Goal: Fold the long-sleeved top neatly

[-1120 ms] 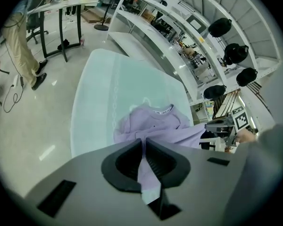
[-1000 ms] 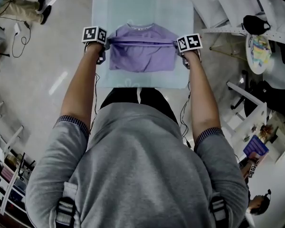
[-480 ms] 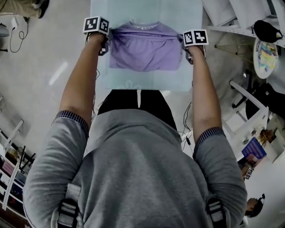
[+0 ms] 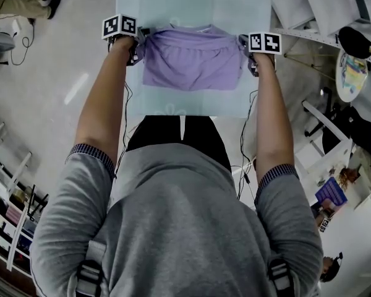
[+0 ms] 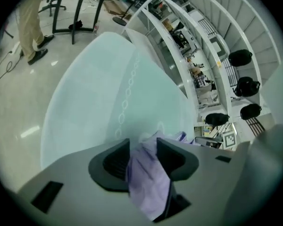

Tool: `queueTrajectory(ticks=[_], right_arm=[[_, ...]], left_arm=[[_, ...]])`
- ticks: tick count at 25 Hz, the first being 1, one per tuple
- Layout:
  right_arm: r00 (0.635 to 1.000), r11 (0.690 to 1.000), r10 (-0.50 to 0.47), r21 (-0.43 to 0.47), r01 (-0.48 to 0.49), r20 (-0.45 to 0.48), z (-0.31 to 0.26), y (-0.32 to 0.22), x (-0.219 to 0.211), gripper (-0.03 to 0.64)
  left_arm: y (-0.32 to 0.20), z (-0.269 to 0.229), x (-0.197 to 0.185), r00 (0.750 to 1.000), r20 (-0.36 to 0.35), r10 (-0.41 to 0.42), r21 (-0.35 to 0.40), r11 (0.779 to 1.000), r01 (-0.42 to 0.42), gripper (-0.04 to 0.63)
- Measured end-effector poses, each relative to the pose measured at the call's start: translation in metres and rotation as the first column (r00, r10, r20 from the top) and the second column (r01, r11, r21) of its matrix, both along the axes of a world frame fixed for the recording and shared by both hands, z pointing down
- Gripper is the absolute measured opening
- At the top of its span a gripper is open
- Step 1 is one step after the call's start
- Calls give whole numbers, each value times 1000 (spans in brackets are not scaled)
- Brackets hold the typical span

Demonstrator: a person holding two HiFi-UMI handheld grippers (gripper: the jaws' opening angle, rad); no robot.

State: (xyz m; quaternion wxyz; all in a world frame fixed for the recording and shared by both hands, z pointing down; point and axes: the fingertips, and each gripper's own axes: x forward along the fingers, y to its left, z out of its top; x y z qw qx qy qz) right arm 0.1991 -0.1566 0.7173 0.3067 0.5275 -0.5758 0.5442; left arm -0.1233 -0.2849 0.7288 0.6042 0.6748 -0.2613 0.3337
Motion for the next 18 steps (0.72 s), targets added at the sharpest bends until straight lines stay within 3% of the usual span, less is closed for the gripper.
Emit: queueTrajectory(ticks=[1, 3, 7, 11, 16, 18], right_arm=[[1000, 1000, -15, 12, 15, -7, -3, -2, -1, 56], [998, 998, -52, 43, 53, -27, -10, -4, -3, 78], [985, 982, -154, 104, 161, -74, -23, -8, -13, 122], [974, 969, -206, 119, 216, -88, -32, -5, -25, 160], [967, 953, -226, 179, 244, -117, -45, 8, -30, 181], [957, 937, -257, 207, 280, -131, -47, 16, -36, 183]], left_arm=[[-5, -2, -4, 1000, -3, -30, 13, 999, 30, 216], [-12, -8, -11, 999, -1, -54, 46, 997, 54, 234], [-13, -24, -14, 997, 35, 68, 160, 984, -73, 236], [-8, -43, -16, 971, 111, 212, 290, 927, -236, 236], [1, -69, -10, 961, 117, 250, 446, 851, -276, 236], [9, -76, -6, 953, 122, 278, 506, 808, -301, 236]])
